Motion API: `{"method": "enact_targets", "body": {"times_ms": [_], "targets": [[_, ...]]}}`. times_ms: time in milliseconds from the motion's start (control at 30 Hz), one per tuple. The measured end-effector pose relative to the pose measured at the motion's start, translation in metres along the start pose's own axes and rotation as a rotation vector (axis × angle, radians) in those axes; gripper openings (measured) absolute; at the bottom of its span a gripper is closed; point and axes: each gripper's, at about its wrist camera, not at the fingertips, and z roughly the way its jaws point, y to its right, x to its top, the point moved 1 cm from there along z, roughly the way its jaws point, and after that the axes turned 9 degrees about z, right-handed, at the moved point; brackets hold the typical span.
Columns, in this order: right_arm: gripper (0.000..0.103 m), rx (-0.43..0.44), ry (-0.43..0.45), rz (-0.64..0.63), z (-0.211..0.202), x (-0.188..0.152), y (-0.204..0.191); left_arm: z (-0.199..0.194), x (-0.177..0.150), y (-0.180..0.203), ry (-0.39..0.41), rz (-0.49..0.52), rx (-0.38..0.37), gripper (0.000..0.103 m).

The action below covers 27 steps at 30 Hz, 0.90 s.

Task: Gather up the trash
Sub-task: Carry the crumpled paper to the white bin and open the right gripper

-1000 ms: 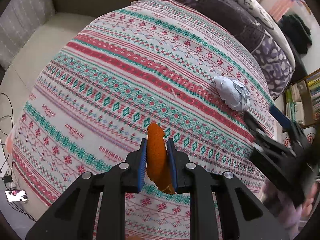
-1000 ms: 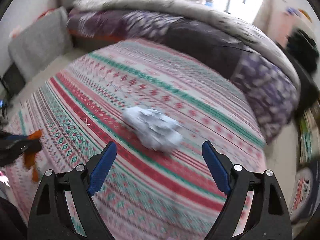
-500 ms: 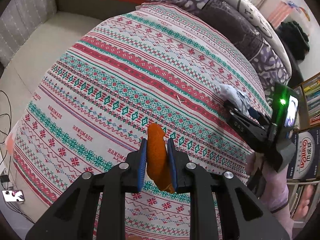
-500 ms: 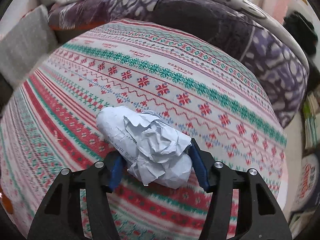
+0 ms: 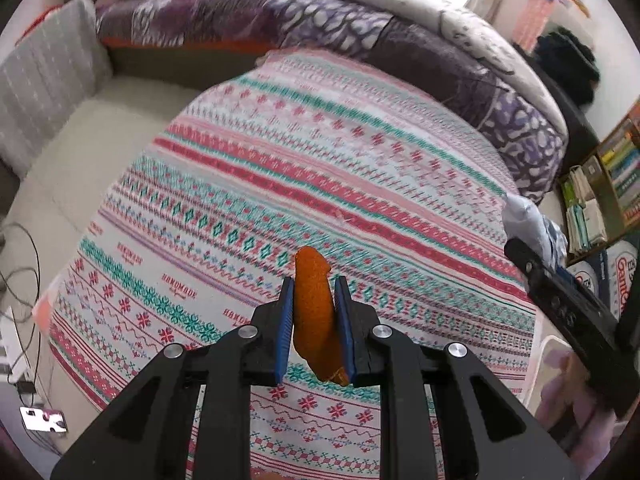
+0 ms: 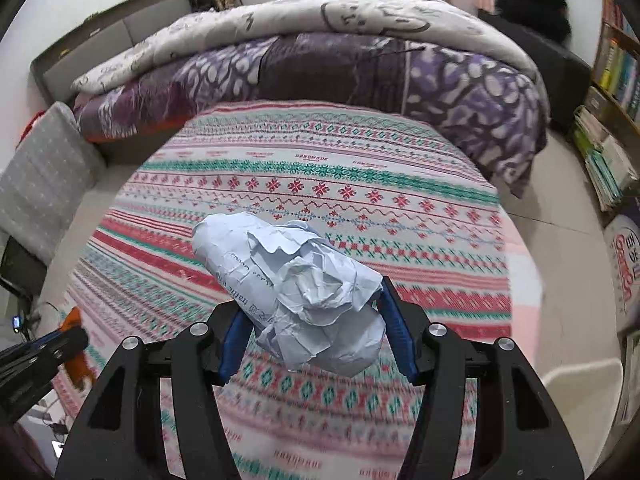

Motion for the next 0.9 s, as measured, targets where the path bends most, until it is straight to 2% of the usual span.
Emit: {"method": "enact_targets", "body": {"times_ms": [233, 400, 667, 900], "targets": [[0.056, -0.025, 0.007, 0.051, -0.034, -0.024, 0.028, -0.022, -0.007, 0.025, 0.070, 0.051, 0.010, 0.021], [0.057, -0.050, 0.030, 0.091, -0.055, -0.030, 0.049, -0.019, -0.023, 0.041, 0.030, 0.065, -0.001, 0.021], [0.057, -0.080, 0.058, 0.148, -0.076, -0.043, 0.080, -0.017, -0.045, 0.058, 0.041, 0.108, -0.007, 0.021], [0.057, -0.126, 0.082, 0.233, -0.085, -0.059, 0.129, -0.007, -0.051, 0.075, 0.042, 0.166, -0.019, 0.021]]}}
